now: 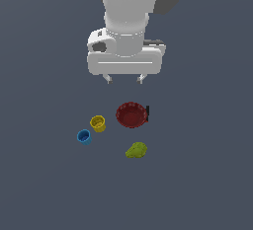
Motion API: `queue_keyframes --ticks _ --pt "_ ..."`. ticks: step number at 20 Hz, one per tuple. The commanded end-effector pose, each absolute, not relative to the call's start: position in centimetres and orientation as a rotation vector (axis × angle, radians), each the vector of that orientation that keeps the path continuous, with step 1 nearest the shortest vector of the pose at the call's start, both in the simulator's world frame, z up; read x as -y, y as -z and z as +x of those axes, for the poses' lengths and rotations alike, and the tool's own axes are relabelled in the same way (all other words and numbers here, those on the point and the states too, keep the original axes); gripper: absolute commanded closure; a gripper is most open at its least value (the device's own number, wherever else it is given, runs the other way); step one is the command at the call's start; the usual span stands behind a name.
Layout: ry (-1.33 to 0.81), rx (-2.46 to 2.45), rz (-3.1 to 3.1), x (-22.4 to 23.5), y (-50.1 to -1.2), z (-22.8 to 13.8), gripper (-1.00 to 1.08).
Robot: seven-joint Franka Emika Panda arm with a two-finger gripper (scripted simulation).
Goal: Pick up a designated object from a clutter of objects.
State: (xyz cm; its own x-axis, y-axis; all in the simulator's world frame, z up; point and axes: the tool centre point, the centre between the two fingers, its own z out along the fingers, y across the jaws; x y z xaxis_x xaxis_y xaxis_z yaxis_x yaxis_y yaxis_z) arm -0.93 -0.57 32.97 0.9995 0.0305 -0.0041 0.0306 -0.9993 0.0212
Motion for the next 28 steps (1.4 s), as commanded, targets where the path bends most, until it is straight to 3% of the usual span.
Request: queue_keyframes --ticks 1,12,20,28 --pt "0.006 -0.048 3.120 0.6 -33.0 -0.9 -0.92" --pt "0.025 0.042 3.108 4.2 -32.9 -1.3 -0.92" --pt "0.023 0.045 3.108 3.5 -31.9 -1.2 -0.92" --pt "0.017 0.073 3.106 1.0 -27.8 -1.1 -0.92"
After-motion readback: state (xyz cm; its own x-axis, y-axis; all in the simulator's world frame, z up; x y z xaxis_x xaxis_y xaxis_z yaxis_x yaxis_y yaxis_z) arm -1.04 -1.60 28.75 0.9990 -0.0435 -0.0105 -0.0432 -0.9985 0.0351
